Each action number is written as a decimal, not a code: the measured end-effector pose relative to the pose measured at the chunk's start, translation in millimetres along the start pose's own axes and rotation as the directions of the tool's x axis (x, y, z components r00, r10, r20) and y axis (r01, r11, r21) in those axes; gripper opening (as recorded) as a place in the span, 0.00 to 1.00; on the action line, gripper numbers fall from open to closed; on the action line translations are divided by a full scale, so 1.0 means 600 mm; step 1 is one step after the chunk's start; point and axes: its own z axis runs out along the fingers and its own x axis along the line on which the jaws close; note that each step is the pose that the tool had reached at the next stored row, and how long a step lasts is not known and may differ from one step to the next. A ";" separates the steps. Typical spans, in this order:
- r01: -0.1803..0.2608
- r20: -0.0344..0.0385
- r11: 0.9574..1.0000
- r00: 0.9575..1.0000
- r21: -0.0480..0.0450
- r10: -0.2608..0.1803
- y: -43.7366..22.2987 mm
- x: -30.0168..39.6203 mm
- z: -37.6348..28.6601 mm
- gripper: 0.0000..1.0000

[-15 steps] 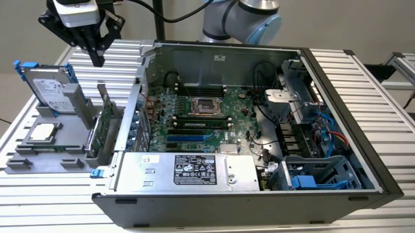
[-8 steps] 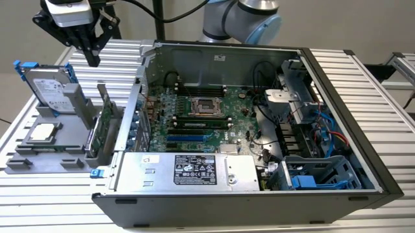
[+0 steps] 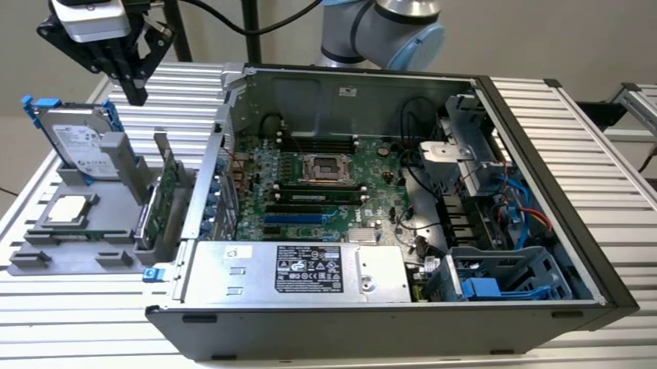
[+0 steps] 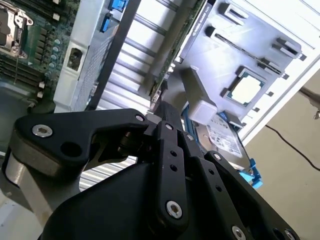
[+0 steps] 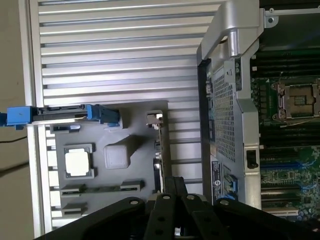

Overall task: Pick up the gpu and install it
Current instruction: 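Reach for the gpu, then pick up the gpu and move the gpu toward the slot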

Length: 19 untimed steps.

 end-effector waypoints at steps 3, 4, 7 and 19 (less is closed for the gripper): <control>0.000 0.000 1.000 1.000 0.000 0.000 -0.001 0.007 0.000 0.00; 0.000 0.000 1.000 1.000 0.000 0.000 -0.002 0.009 0.000 0.00; 0.000 0.000 1.000 1.000 0.000 0.000 -0.004 0.012 0.000 0.00; 0.000 0.000 1.000 1.000 -0.001 0.000 -0.009 0.017 0.000 0.00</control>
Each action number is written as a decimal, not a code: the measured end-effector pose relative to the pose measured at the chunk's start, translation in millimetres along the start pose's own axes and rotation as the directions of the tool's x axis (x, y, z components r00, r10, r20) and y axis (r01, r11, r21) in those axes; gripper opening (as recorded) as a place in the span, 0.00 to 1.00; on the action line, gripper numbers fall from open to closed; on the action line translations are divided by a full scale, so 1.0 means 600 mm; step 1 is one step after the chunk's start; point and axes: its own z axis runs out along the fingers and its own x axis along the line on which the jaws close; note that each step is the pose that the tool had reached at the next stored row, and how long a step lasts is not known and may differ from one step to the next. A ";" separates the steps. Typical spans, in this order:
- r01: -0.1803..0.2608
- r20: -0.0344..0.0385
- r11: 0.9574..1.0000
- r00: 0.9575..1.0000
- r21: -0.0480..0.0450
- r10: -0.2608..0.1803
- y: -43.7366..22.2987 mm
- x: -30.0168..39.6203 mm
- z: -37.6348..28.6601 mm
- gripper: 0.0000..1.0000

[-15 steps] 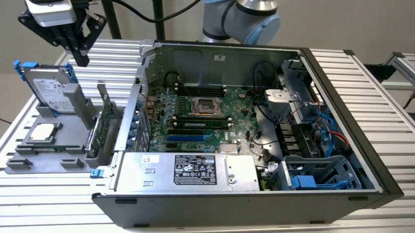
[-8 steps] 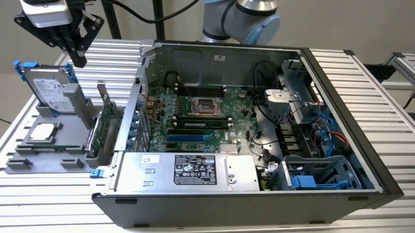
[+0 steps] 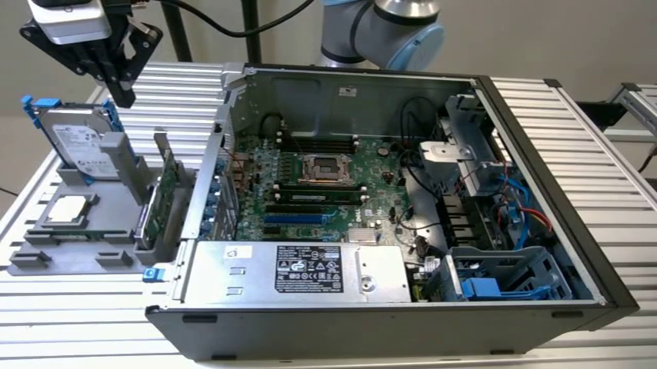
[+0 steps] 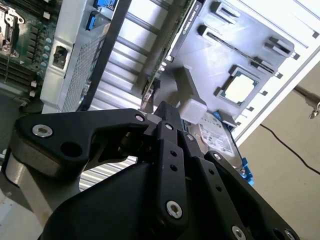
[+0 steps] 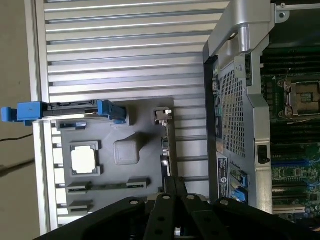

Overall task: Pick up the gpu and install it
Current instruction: 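Pick up the gpu and move the gpu toward the slot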

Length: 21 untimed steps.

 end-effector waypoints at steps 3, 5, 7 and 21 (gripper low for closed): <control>0.000 0.000 1.000 1.000 0.000 0.000 0.000 0.000 0.000 0.00; 0.000 0.000 1.000 1.000 0.000 0.000 0.000 0.000 0.000 0.00; 0.000 0.000 1.000 1.000 0.000 0.000 0.000 0.000 0.000 0.00; 0.000 0.000 1.000 1.000 0.000 0.000 0.000 0.001 0.000 1.00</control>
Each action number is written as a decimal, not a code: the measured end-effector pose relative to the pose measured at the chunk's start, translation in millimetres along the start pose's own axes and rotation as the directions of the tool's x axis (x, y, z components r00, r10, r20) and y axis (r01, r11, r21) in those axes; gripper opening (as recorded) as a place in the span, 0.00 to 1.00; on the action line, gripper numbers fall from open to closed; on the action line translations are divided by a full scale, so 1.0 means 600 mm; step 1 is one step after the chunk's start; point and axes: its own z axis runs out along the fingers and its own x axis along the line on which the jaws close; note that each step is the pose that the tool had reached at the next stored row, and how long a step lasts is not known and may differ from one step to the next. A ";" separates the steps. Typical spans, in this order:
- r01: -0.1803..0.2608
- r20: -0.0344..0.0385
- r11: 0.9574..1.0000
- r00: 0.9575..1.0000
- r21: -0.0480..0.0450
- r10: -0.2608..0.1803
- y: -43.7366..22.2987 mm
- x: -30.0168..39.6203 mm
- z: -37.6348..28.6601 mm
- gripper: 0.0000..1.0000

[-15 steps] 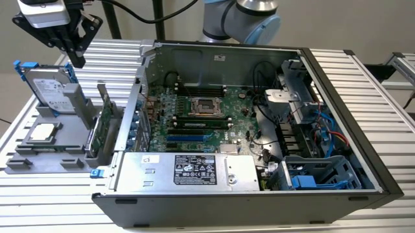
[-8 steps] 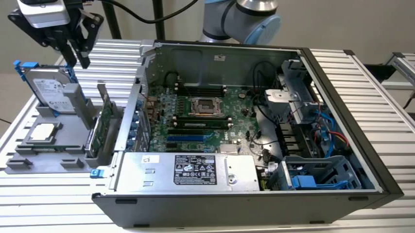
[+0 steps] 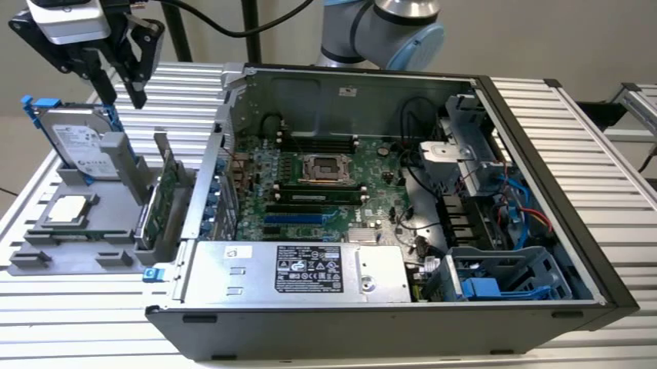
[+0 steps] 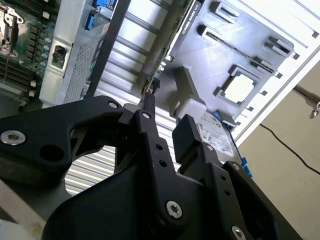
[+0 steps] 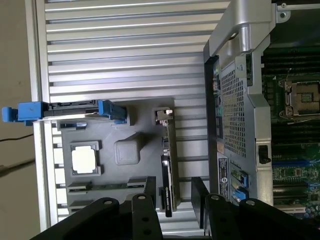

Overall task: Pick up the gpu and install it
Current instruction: 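Pick up the gpu and move the gpu toward the slot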

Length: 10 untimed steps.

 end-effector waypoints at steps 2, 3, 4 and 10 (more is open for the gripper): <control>0.000 0.000 1.000 1.000 0.000 0.000 0.000 0.000 0.001 1.00; 0.000 0.000 1.000 1.000 0.000 0.000 -0.001 0.000 0.002 1.00; 0.000 0.000 1.000 1.000 0.000 0.000 -0.001 0.000 0.002 1.00; 0.000 0.000 1.000 1.000 0.000 0.000 -0.012 -0.001 0.004 1.00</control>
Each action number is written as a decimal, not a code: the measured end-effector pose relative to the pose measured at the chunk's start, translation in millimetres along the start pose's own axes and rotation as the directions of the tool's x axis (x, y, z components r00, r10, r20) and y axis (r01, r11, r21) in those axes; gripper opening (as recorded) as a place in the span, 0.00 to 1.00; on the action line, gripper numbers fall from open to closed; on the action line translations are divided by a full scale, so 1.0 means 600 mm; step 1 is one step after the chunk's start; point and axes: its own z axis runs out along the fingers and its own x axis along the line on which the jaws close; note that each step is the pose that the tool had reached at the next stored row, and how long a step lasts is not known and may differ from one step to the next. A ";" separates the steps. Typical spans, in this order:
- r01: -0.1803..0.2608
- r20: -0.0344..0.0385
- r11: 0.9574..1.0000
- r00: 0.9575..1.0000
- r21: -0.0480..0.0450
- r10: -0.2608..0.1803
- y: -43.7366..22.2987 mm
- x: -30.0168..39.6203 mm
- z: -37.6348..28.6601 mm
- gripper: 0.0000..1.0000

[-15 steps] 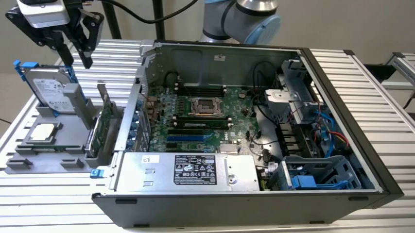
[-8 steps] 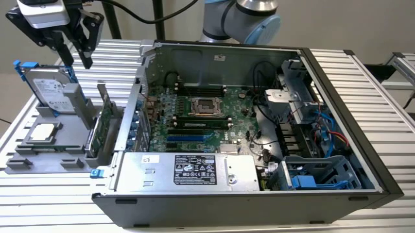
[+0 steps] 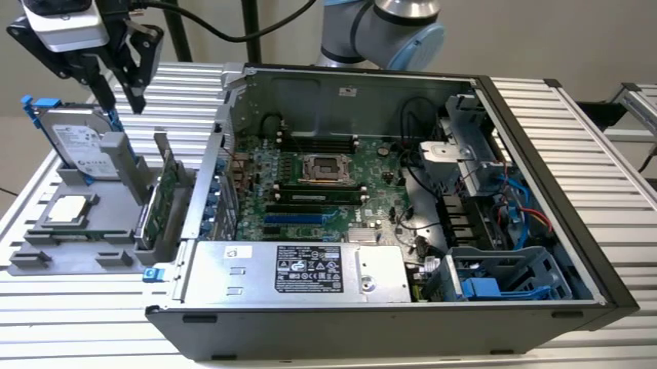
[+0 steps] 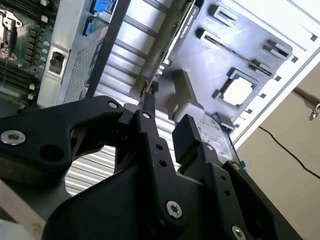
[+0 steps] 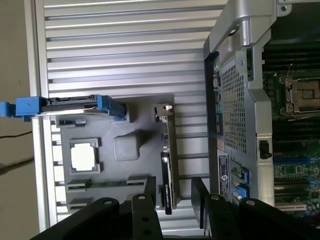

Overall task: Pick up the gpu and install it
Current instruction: 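Pick up the gpu and move the gpu toward the slot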

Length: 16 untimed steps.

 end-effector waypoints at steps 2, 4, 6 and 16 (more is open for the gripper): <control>0.000 0.000 1.000 1.000 0.000 0.000 -0.005 0.000 0.000 1.00; 0.000 0.000 1.000 1.000 0.000 0.000 -0.010 -0.001 0.001 1.00; 0.000 0.000 1.000 1.000 0.000 0.000 -0.013 -0.001 0.001 1.00; 0.000 0.000 1.000 1.000 0.000 0.000 -0.014 -0.001 0.003 1.00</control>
